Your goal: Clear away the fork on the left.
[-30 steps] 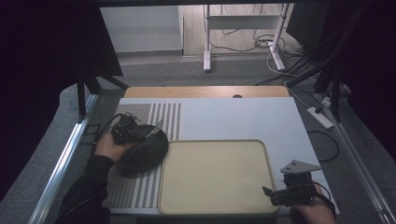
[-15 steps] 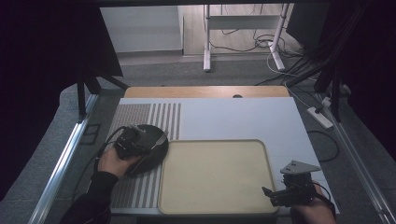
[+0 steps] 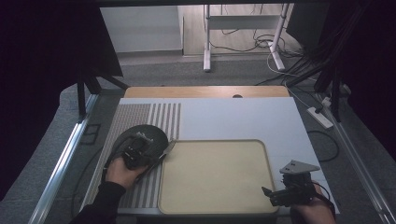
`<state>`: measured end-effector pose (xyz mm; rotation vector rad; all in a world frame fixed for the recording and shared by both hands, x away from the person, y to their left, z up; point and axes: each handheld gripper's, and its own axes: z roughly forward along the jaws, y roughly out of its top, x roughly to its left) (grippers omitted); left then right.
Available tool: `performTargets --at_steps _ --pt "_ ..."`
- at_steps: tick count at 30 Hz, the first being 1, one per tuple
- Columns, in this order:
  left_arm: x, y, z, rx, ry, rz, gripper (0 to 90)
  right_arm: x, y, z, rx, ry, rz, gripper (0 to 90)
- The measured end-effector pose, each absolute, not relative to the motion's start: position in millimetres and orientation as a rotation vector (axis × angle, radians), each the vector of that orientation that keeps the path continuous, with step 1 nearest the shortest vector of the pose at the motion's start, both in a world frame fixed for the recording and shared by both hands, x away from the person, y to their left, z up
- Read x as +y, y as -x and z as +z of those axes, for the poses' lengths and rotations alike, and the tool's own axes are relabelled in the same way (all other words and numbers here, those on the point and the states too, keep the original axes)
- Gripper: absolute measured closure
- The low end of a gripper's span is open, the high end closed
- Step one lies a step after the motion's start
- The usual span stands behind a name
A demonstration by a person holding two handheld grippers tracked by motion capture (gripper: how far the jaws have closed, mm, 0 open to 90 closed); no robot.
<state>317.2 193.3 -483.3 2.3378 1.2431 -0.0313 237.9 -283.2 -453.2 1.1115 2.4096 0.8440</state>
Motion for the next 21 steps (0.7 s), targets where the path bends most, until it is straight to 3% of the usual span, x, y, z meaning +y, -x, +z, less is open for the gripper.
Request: performTargets --at_steps 21 --pt "112 -314 -494 1.157 -2.391 -0.074 85.1 -283 -238 -453 2.418 -1.101 0.835 0.0"
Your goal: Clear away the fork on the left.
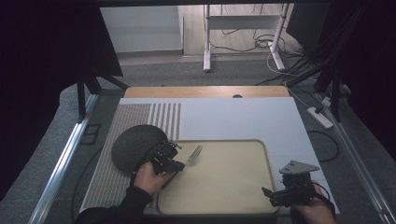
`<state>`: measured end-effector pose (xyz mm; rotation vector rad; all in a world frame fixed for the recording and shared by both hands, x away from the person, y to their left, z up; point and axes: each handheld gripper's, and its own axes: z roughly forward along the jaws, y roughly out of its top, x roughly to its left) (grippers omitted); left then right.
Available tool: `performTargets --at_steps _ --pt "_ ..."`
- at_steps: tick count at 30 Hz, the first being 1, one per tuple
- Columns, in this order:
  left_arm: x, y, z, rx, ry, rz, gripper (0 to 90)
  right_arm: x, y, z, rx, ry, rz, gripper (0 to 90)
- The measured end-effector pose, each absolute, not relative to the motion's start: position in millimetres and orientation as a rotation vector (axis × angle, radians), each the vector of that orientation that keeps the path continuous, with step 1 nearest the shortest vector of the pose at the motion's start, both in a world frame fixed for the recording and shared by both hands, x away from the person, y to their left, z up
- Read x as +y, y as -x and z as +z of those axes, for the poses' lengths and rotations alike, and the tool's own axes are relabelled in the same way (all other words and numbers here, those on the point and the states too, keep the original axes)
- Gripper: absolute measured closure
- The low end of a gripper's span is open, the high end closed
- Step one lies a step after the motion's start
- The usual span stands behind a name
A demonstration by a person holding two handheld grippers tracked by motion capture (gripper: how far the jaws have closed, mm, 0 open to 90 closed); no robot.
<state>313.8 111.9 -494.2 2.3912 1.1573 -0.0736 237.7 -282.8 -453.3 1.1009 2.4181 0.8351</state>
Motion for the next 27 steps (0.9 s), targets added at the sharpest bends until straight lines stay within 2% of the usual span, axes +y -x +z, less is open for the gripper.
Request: performTargets --at_steps 11,15,18,20,24,27 --pt "105 -309 -508 1.162 -2.438 -0.094 83.5 -283 -238 -453 2.420 -1.098 0.836 0.0" --pt "106 -308 -496 1.112 -2.389 -0.015 77.4 -282 -237 -453 2.420 -1.096 0.836 0.0" --pt "104 -307 -492 1.059 -2.381 -0.024 83.4 -282 -238 -453 2.421 -1.095 0.834 0.0" --pt "96 -307 -500 1.029 -2.429 -0.086 88.6 -282 -238 -454 2.423 -1.093 0.833 0.0" --pt "98 -313 -509 1.083 -2.447 -0.132 88.8 -282 -237 -453 2.421 -1.092 0.833 0.0" --pt "106 -316 -508 1.133 -2.454 -0.082 88.8 -282 -237 -454 2.422 -1.090 0.832 0.0"
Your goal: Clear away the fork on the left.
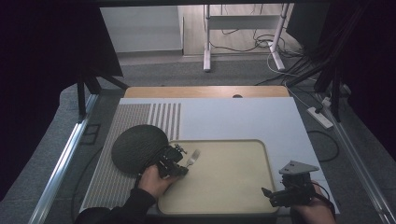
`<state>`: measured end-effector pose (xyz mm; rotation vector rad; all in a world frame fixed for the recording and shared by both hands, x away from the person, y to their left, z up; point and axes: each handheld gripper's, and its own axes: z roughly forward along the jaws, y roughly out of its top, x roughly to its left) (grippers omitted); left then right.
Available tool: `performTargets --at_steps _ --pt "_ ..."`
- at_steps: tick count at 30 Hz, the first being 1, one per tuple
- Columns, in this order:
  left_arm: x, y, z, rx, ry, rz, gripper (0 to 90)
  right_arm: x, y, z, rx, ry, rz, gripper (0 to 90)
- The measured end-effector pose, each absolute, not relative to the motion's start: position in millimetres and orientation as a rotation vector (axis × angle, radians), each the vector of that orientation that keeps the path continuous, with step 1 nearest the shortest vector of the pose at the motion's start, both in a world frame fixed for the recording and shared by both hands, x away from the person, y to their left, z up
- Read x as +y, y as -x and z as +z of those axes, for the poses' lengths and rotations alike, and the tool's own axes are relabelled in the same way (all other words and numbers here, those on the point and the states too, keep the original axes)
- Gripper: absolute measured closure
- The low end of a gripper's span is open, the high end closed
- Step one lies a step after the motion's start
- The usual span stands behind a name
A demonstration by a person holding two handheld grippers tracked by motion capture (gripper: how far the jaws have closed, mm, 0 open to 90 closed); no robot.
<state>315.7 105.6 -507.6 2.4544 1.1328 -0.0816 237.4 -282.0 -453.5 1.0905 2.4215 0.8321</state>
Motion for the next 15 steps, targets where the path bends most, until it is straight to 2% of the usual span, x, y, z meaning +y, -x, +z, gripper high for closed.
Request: performTargets --at_steps 15 --pt "139 -326 -508 1.249 -2.437 -0.056 88.6 -281 -237 -454 2.423 -1.086 0.825 0.0"
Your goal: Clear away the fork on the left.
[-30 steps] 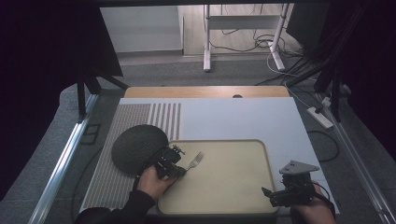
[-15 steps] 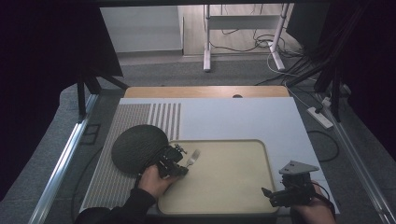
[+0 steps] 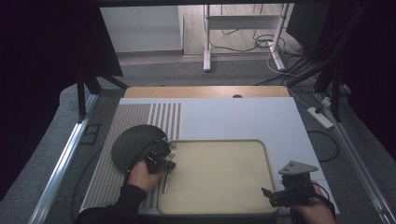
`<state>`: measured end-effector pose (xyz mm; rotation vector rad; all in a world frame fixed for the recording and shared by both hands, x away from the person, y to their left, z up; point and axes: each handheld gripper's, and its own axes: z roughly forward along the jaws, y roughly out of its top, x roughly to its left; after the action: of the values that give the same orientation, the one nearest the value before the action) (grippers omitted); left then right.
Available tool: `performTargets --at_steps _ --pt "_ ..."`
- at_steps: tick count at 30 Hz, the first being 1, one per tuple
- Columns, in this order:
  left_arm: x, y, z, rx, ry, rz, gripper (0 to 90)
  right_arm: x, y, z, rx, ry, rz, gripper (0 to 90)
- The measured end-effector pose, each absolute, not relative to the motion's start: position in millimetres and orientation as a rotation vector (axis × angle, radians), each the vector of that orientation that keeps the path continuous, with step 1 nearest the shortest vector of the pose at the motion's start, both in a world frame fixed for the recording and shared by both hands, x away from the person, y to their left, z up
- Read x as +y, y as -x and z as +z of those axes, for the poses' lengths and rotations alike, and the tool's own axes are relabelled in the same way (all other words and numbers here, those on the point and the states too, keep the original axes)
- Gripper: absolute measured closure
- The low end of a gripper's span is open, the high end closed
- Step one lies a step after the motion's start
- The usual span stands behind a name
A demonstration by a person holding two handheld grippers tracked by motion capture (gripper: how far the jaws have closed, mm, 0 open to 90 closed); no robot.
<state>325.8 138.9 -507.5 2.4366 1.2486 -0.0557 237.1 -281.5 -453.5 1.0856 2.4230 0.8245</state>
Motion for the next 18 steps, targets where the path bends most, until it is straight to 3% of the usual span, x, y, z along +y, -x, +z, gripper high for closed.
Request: performTargets --at_steps 6,18 --pt "137 -325 -503 1.198 -2.396 -0.060 78.5 -281 -237 -454 2.422 -1.085 0.826 0.0" --pt "146 -324 -496 1.113 -2.311 -0.009 40.4 -281 -237 -454 2.423 -1.085 0.824 0.0"
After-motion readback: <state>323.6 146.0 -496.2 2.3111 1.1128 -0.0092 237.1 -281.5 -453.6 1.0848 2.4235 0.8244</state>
